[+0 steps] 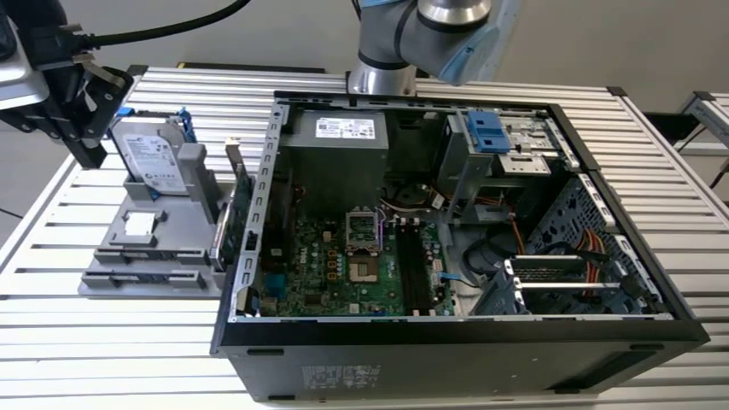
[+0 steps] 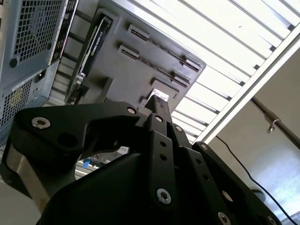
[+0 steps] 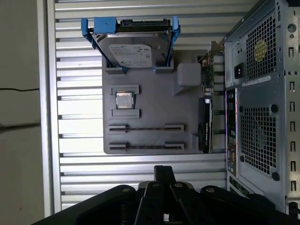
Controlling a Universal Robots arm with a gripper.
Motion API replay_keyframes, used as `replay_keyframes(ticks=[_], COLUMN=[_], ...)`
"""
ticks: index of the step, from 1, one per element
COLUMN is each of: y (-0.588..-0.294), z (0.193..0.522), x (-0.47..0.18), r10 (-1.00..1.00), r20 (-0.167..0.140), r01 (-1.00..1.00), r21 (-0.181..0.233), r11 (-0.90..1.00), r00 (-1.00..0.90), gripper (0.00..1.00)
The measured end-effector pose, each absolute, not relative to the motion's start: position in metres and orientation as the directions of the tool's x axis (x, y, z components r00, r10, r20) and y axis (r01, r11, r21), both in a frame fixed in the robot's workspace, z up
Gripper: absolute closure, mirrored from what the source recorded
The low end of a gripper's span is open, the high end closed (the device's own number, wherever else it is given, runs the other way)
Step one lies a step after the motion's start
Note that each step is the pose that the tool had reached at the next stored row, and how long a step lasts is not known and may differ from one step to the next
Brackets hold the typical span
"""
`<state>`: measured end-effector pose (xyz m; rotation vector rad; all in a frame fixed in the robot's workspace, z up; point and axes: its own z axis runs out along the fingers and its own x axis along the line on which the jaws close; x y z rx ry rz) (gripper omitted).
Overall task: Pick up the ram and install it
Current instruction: 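Pick up the ram and move it above insertion slot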
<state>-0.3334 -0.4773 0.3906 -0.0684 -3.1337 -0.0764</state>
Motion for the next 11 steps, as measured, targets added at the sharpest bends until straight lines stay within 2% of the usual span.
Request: replay_keyframes(ticks=[11], y=[-0.4773], z=[0.3906], x=[-0.3337], r10=[-0.010], r20=[0.007], r01=[-0.010], r21=[0.049], r11=[0.999], r00=[-1.000], gripper=[1.00])
